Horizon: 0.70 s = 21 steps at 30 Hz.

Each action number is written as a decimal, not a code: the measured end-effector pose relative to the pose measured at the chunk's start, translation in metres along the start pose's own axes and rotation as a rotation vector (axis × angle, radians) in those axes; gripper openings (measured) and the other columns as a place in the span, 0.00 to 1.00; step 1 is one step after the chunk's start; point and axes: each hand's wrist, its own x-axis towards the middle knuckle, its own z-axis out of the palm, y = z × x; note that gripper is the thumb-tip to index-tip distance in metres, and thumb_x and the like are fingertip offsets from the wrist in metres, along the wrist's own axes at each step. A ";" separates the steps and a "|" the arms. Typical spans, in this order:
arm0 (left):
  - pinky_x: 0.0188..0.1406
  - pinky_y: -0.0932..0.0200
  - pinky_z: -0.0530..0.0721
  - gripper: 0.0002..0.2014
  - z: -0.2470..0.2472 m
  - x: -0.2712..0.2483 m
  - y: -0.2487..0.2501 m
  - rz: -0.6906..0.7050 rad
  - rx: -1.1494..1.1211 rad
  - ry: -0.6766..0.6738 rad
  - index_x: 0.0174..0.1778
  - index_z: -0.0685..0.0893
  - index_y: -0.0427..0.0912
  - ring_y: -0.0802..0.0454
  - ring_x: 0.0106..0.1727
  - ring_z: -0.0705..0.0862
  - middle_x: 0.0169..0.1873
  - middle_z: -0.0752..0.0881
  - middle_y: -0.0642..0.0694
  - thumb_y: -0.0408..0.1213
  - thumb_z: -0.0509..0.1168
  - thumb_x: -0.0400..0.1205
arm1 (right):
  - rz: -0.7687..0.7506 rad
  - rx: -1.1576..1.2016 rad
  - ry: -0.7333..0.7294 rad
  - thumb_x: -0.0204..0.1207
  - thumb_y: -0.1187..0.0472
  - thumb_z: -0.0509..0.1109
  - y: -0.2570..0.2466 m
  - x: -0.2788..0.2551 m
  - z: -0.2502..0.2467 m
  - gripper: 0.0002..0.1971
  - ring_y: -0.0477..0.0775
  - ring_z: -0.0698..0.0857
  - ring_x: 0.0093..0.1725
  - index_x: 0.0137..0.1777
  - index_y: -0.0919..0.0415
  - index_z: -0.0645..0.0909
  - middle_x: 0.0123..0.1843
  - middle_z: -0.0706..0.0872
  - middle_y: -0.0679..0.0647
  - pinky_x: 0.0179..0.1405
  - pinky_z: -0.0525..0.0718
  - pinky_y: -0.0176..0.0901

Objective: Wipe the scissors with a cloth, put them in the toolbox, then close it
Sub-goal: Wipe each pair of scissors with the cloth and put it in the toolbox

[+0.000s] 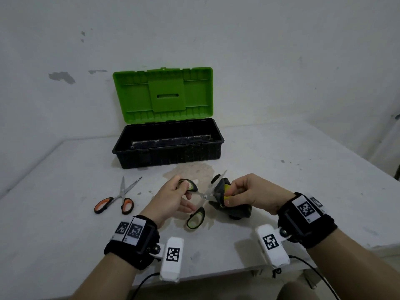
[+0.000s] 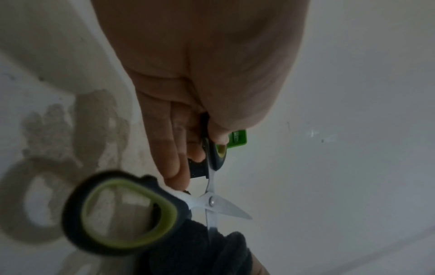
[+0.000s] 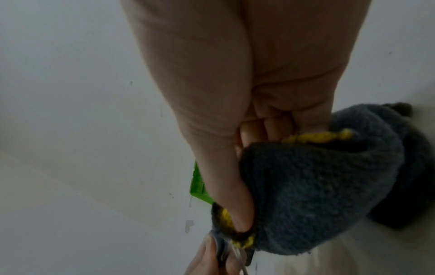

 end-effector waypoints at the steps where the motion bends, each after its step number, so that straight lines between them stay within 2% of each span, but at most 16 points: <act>1: 0.39 0.53 0.88 0.11 -0.001 0.001 0.000 0.019 -0.005 0.000 0.53 0.78 0.37 0.42 0.37 0.90 0.38 0.82 0.40 0.38 0.52 0.92 | 0.004 -0.007 -0.021 0.67 0.67 0.83 0.001 0.000 0.002 0.09 0.53 0.86 0.41 0.45 0.67 0.89 0.42 0.91 0.64 0.50 0.83 0.41; 3: 0.43 0.51 0.87 0.11 -0.004 0.003 0.001 0.047 -0.046 -0.003 0.51 0.77 0.36 0.45 0.38 0.89 0.35 0.81 0.40 0.36 0.53 0.92 | -0.008 0.036 -0.036 0.69 0.68 0.81 0.001 0.000 0.006 0.06 0.53 0.86 0.42 0.44 0.65 0.88 0.42 0.90 0.65 0.49 0.83 0.40; 4: 0.45 0.52 0.88 0.11 -0.006 0.003 0.001 0.048 -0.084 -0.006 0.50 0.77 0.36 0.45 0.39 0.89 0.33 0.80 0.42 0.35 0.52 0.92 | -0.021 0.091 -0.017 0.71 0.69 0.79 -0.001 0.000 0.005 0.04 0.52 0.86 0.40 0.43 0.63 0.87 0.41 0.90 0.63 0.45 0.83 0.38; 8: 0.49 0.53 0.91 0.12 -0.011 0.003 0.004 0.036 -0.230 -0.006 0.49 0.76 0.36 0.40 0.44 0.92 0.25 0.76 0.49 0.35 0.51 0.93 | -0.120 0.386 0.221 0.78 0.71 0.71 -0.013 -0.002 -0.008 0.05 0.50 0.84 0.34 0.43 0.62 0.81 0.37 0.88 0.57 0.30 0.81 0.34; 10: 0.48 0.52 0.92 0.12 -0.010 0.002 0.005 0.038 -0.253 0.006 0.49 0.77 0.36 0.40 0.44 0.92 0.25 0.76 0.49 0.36 0.51 0.93 | -0.196 0.402 0.324 0.78 0.71 0.71 -0.018 -0.001 -0.011 0.04 0.49 0.84 0.32 0.45 0.64 0.80 0.37 0.88 0.57 0.26 0.79 0.34; 12: 0.46 0.51 0.92 0.12 -0.007 0.001 0.005 0.022 -0.272 0.004 0.50 0.78 0.36 0.38 0.43 0.91 0.28 0.75 0.47 0.36 0.52 0.93 | -0.221 0.303 0.334 0.75 0.72 0.74 -0.021 0.002 -0.004 0.04 0.50 0.86 0.35 0.44 0.65 0.83 0.39 0.89 0.59 0.32 0.82 0.34; 14: 0.43 0.50 0.92 0.11 -0.001 0.001 0.006 -0.007 -0.303 0.013 0.53 0.78 0.36 0.36 0.43 0.90 0.31 0.75 0.45 0.38 0.53 0.92 | -0.196 0.231 0.271 0.73 0.71 0.77 -0.019 0.005 0.005 0.04 0.52 0.88 0.39 0.42 0.64 0.86 0.41 0.91 0.60 0.39 0.84 0.37; 17: 0.41 0.48 0.91 0.11 0.005 0.001 0.006 -0.026 -0.315 0.050 0.56 0.78 0.37 0.37 0.41 0.91 0.39 0.77 0.43 0.41 0.57 0.91 | -0.195 0.142 0.277 0.72 0.67 0.79 -0.019 0.006 0.012 0.04 0.52 0.90 0.42 0.45 0.66 0.89 0.43 0.93 0.60 0.43 0.87 0.40; 21: 0.43 0.48 0.91 0.09 0.012 -0.002 0.006 0.007 -0.280 0.099 0.57 0.76 0.39 0.37 0.43 0.93 0.44 0.81 0.44 0.41 0.56 0.91 | -0.244 0.007 0.322 0.75 0.60 0.78 -0.021 0.004 0.022 0.06 0.51 0.92 0.44 0.49 0.59 0.92 0.42 0.94 0.52 0.47 0.90 0.40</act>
